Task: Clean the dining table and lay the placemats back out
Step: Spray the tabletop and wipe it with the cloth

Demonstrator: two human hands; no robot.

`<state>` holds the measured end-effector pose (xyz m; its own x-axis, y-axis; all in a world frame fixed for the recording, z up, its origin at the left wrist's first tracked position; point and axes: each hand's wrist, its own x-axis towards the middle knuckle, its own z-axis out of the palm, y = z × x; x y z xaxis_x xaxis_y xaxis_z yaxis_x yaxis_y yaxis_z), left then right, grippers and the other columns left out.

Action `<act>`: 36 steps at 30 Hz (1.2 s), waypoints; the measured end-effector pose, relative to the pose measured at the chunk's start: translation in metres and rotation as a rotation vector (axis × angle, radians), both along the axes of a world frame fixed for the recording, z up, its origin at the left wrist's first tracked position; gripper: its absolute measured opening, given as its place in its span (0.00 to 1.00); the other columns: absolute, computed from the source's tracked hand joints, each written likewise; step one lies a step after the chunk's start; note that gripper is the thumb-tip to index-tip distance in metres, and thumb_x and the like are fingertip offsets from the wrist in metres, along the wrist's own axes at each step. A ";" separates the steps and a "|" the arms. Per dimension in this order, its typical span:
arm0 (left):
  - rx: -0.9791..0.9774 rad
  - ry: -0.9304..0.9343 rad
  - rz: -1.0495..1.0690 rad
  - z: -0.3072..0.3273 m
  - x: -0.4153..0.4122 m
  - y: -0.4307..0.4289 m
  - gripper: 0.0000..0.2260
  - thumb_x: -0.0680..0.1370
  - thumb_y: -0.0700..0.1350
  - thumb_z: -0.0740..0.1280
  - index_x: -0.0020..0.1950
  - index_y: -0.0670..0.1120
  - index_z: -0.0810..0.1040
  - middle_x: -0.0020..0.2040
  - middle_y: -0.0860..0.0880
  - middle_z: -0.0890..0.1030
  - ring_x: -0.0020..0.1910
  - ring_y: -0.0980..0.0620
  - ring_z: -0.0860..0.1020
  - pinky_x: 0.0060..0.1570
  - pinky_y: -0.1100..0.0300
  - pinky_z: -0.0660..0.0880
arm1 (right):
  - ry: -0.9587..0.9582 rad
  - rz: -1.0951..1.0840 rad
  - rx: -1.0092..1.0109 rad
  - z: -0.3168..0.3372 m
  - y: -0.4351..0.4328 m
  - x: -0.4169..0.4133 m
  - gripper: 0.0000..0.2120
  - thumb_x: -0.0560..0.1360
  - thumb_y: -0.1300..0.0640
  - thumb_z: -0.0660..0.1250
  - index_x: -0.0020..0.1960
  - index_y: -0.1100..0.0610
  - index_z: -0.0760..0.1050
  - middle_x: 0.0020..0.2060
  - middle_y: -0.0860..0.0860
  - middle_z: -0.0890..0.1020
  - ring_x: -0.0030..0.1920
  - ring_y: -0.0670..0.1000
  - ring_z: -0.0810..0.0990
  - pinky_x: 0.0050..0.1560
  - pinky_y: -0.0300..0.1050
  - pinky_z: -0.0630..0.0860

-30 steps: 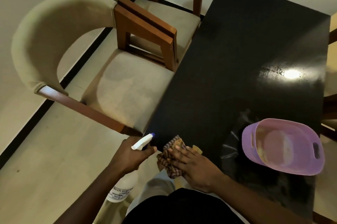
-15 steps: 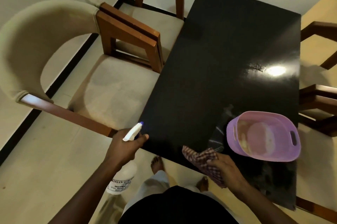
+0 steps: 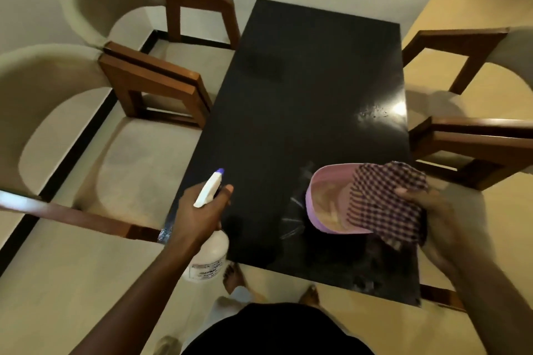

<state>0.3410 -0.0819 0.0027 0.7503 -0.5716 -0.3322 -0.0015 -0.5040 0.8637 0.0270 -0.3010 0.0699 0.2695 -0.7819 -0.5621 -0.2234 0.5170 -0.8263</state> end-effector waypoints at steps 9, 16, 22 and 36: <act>-0.381 -0.054 -0.178 0.058 -0.105 -0.113 0.09 0.84 0.49 0.69 0.51 0.45 0.82 0.43 0.44 0.84 0.32 0.51 0.81 0.33 0.58 0.80 | 0.625 0.394 -0.412 -0.024 -0.077 -0.003 0.16 0.77 0.51 0.74 0.61 0.50 0.74 0.49 0.47 0.82 0.45 0.46 0.81 0.43 0.45 0.79; -0.400 -0.120 -0.228 0.045 -0.153 -0.174 0.11 0.84 0.54 0.68 0.50 0.48 0.79 0.44 0.46 0.83 0.39 0.45 0.84 0.44 0.48 0.84 | 0.820 0.794 -0.314 -0.075 -0.082 0.026 0.18 0.82 0.50 0.68 0.70 0.55 0.75 0.65 0.55 0.81 0.65 0.56 0.79 0.69 0.53 0.75; -0.287 -0.161 -0.283 0.000 -0.173 -0.188 0.10 0.82 0.56 0.70 0.60 0.53 0.78 0.53 0.58 0.83 0.54 0.58 0.83 0.54 0.58 0.80 | 0.884 0.801 -0.340 -0.103 -0.098 0.015 0.19 0.81 0.55 0.69 0.71 0.55 0.73 0.67 0.57 0.78 0.63 0.55 0.78 0.65 0.52 0.77; -0.026 -0.127 -0.401 -0.048 -0.183 -0.163 0.32 0.77 0.54 0.77 0.78 0.53 0.68 0.71 0.54 0.76 0.69 0.55 0.75 0.71 0.48 0.76 | 0.748 0.513 -0.660 -0.097 -0.096 -0.048 0.14 0.80 0.54 0.71 0.65 0.51 0.77 0.58 0.48 0.79 0.51 0.46 0.78 0.52 0.43 0.78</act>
